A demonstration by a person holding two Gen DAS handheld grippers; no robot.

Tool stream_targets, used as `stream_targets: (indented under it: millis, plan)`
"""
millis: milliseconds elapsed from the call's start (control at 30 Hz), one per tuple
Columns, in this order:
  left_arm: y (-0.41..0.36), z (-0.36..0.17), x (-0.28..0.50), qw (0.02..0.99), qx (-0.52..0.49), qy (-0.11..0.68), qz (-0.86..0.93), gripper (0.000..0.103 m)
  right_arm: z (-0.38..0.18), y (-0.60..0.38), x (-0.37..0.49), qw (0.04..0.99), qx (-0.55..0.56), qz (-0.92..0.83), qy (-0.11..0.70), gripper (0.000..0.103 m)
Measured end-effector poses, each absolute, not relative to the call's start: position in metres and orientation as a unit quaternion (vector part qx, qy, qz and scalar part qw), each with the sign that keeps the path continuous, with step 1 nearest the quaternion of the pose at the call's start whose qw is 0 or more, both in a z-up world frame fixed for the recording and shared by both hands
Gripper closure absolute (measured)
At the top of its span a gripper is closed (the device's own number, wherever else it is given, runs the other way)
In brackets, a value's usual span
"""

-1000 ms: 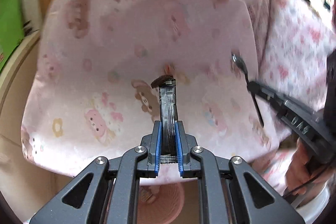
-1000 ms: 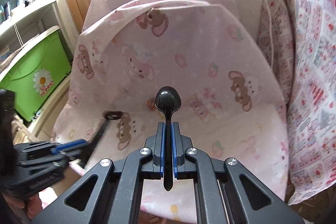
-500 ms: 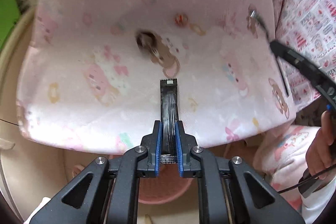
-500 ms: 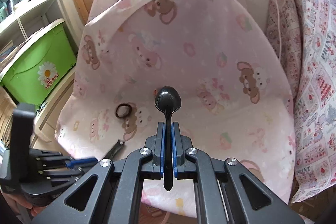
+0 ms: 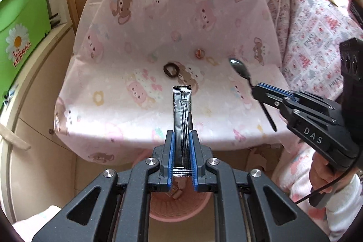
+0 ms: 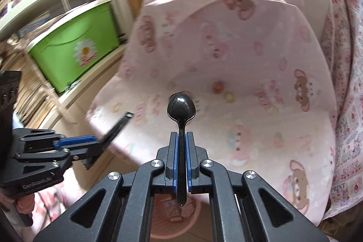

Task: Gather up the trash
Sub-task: 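Carry the scissors and spoon down over the pink wastebasket with both tools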

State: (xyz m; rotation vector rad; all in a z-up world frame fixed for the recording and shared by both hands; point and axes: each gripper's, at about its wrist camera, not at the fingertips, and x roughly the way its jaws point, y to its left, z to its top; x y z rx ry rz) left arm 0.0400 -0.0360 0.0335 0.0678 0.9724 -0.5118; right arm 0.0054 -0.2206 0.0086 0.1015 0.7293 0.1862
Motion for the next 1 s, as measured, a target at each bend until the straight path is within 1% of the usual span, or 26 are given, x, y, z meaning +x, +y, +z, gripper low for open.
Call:
stream_targets:
  millis: [200,433,667,900,1000]
  plan:
    - [-0.025,0.005,0.021,0.842,0.018,0.481,-0.242,0.091,0.003,-0.192,-0.015,0.917,0.037,0.144,0.371,0.096]
    - [-0.013,-0.045,0.021,0.819,-0.008,0.53,-0.223,0.092,-0.027,-0.165,-0.033,0.895,0.006,0.163,0.414,0.096]
    - [-0.009,-0.068,0.023,0.804,-0.01,0.556,-0.209,0.091,-0.061,-0.151,-0.027,0.873,-0.017,0.159,0.461,0.096]
    - [-0.016,-0.106,0.04,0.777,0.007,0.602,-0.185,0.091,-0.1,-0.145,-0.015,0.851,-0.039,0.127,0.509,0.096]
    - [-0.015,-0.123,0.042,0.763,-0.005,0.622,-0.177,0.091,-0.114,-0.142,-0.008,0.844,-0.054,0.118,0.52,0.096]
